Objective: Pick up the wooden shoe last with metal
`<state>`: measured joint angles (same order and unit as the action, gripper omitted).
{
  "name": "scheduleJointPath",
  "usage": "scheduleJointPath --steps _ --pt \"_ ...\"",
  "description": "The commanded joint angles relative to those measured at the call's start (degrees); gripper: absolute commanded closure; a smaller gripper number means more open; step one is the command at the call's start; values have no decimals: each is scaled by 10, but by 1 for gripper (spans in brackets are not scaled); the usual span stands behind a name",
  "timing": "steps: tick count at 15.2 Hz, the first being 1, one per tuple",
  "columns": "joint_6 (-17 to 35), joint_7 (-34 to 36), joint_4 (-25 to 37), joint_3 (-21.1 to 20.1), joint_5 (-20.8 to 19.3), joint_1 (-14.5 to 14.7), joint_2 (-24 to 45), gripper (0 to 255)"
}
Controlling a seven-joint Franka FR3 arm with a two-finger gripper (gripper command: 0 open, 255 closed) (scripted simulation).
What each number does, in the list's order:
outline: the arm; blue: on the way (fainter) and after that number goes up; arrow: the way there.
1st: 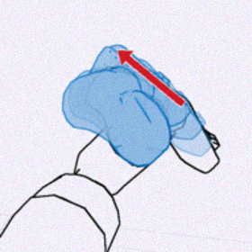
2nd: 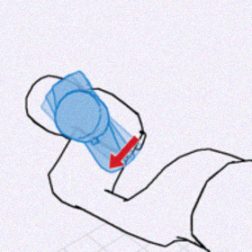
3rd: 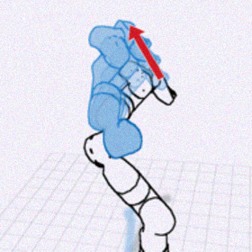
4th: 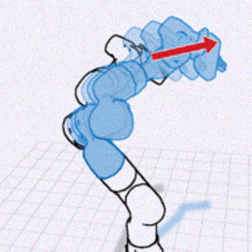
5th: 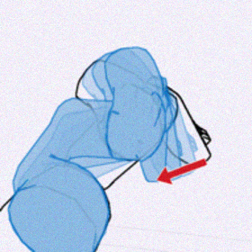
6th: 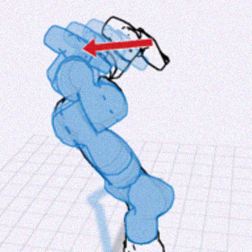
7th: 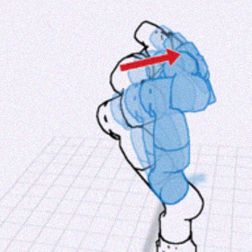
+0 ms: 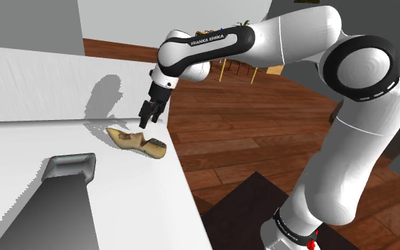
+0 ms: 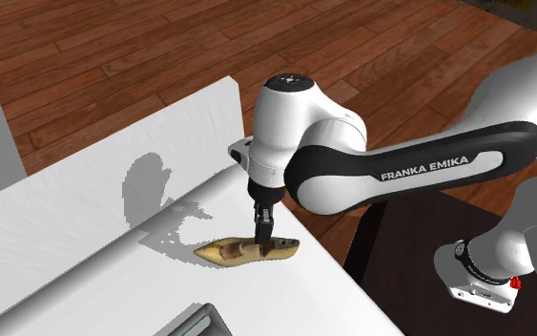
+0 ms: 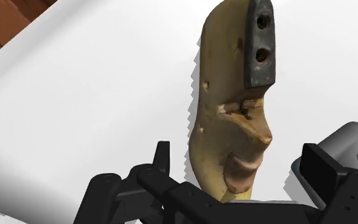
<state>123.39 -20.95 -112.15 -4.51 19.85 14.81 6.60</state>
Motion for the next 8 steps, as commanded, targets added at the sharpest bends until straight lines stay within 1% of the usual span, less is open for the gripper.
scheduleJointPath --steps 1,3,4,8 --pt "4 -10 33 -8 14 5 37 0" --pt "5 -19 68 -16 25 10 75 0" --pt "5 -20 75 -18 27 11 81 0" --pt "30 -30 61 -19 32 12 94 0"
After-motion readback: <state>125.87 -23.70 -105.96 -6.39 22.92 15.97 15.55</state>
